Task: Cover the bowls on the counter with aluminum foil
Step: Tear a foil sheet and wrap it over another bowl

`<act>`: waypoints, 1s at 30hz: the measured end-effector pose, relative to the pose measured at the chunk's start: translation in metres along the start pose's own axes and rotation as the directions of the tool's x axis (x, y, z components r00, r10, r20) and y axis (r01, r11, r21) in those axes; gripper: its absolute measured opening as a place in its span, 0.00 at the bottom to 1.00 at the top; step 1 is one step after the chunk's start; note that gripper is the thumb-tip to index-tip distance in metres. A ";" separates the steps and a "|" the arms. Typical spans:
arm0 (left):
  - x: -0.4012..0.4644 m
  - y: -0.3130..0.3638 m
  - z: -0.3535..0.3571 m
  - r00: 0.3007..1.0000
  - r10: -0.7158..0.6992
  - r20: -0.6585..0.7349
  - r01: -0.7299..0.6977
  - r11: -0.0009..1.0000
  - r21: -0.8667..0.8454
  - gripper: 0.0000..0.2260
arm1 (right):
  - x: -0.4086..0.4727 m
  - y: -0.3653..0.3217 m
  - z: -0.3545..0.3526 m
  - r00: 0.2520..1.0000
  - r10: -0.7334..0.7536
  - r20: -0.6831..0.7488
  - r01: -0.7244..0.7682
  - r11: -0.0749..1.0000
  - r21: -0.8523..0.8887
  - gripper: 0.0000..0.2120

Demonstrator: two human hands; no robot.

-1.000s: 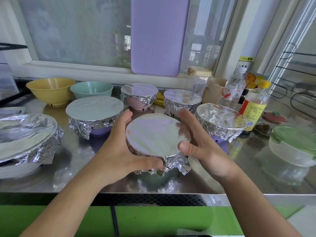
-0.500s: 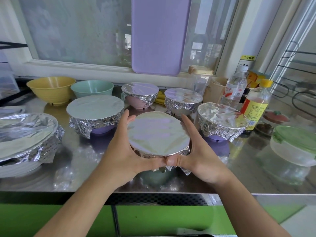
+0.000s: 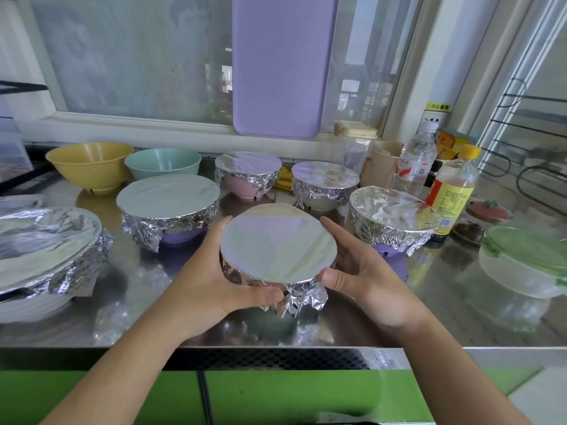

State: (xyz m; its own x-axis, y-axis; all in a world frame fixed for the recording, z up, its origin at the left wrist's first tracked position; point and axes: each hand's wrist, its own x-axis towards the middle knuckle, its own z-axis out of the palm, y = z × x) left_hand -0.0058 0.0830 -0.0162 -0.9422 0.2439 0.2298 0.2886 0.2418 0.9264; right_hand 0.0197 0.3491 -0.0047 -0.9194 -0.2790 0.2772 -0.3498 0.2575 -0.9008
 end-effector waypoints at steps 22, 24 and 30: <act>-0.021 0.023 -0.001 0.992 -0.078 -0.098 0.086 0.993 0.079 0.60 | -0.003 0.000 0.005 0.983 0.016 -0.184 -0.040 0.990 -0.133 0.37; -0.019 0.026 -0.009 0.994 -0.105 -0.041 0.109 0.989 0.101 0.66 | -0.006 0.000 0.001 0.980 0.016 -0.199 -0.043 0.990 -0.132 0.35; -0.031 0.038 -0.012 0.990 -0.107 -0.095 0.126 0.967 0.222 0.60 | -0.006 -0.007 -0.015 0.996 0.064 -0.067 -0.067 0.997 -0.049 0.49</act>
State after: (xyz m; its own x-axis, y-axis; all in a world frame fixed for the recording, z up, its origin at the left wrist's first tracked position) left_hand 0.0322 0.0733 0.0158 -0.9795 0.1267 0.1565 0.1983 0.4728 0.8585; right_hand 0.0247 0.3628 0.0046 -0.9498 -0.1991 0.2413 -0.2959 0.3211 -0.8997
